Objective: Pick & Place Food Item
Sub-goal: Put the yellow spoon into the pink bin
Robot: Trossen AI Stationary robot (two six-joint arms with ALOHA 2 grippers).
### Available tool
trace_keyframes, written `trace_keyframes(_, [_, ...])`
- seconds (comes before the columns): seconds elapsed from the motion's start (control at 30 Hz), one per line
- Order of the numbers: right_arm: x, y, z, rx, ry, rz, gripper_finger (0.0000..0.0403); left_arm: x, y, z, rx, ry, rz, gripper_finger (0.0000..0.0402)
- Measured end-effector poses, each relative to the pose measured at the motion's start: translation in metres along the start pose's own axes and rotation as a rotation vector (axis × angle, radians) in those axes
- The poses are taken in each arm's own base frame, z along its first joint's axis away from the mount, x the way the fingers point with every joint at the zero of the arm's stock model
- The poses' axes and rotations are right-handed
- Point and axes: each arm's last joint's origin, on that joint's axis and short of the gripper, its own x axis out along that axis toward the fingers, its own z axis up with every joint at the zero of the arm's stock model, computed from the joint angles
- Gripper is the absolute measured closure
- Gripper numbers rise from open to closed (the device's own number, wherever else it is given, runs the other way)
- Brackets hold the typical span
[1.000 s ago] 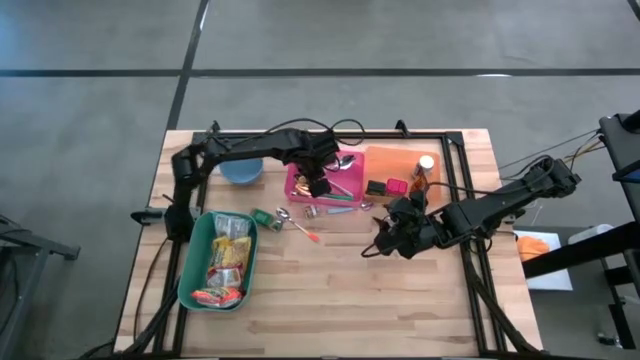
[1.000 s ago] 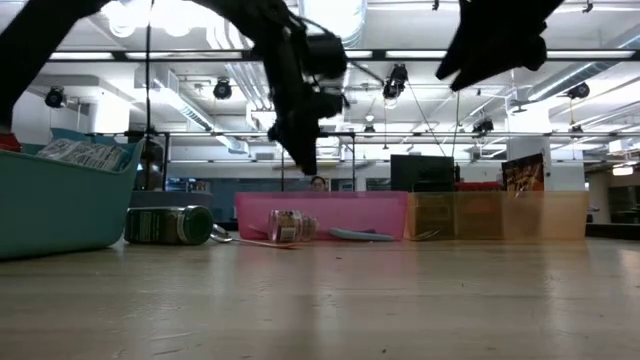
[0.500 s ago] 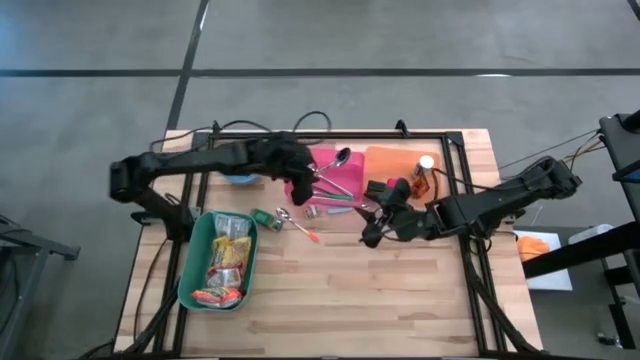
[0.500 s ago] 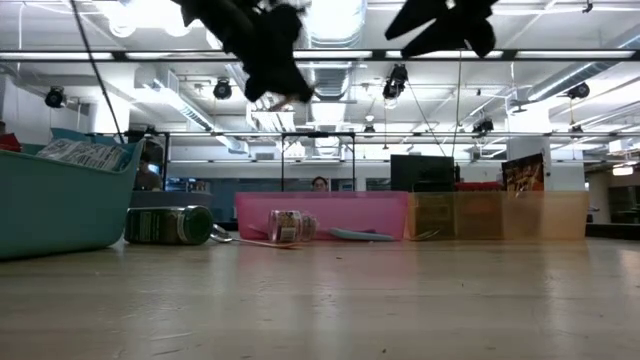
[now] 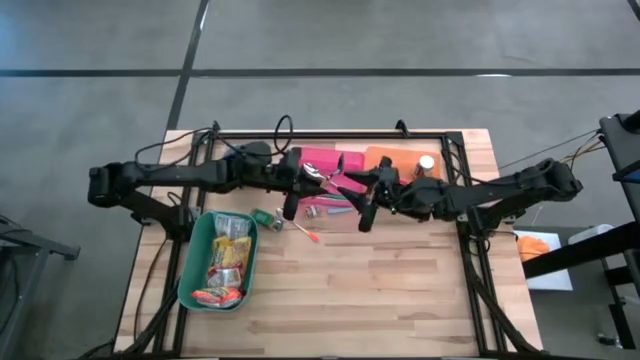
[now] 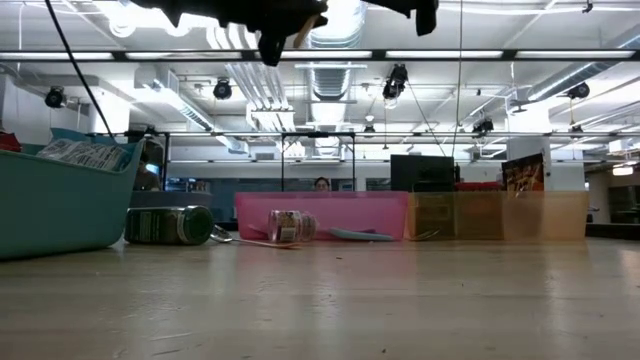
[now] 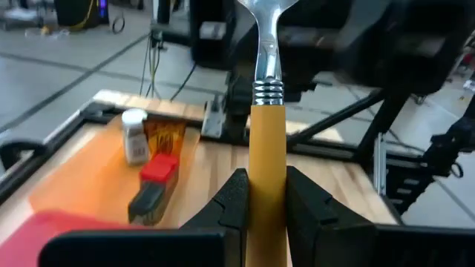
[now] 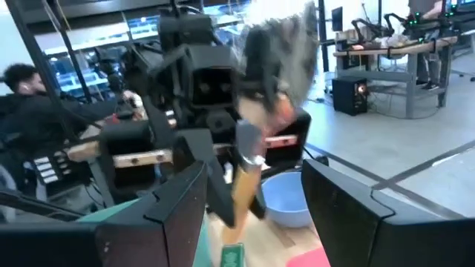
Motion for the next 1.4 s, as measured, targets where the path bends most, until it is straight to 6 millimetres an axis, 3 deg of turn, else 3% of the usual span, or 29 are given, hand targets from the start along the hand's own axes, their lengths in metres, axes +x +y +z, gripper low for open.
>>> trace_keyframes(0.17, [0.01,-0.004,-0.004,-0.016,-0.012,0.042,0.0186,0.001,-0.006,0.008,0.028,-0.085,-0.026,0.0355])
trace_keyframes(0.47, [0.038,0.007,-0.005,-0.14,-0.047,0.112,0.0186,0.003,-0.009,0.009,0.039,-0.113,-0.044,0.0355])
trace_keyframes(0.7, [0.04,0.009,-0.001,-0.158,-0.056,0.112,0.0189,0.003,-0.013,0.009,0.043,-0.122,-0.074,0.0355])
trace_keyframes(0.83, [0.04,0.009,-0.002,-0.155,-0.05,0.112,0.0228,0.003,-0.015,0.01,0.05,-0.134,-0.097,0.0355])
trace_keyframes(1.03, [0.04,0.01,-0.001,-0.167,-0.047,0.117,0.0353,0.003,-0.015,0.011,0.069,-0.141,-0.105,0.0355])
trace_keyframes(1.33, [0.041,0.011,0.003,-0.225,-0.038,0.115,0.0361,0.003,-0.016,0.011,0.09,-0.144,-0.105,0.0355])
trace_keyframes(1.4, [0.042,0.011,0.005,-0.264,-0.014,0.112,0.0361,0.003,-0.016,0.011,0.085,-0.142,-0.105,0.0333])
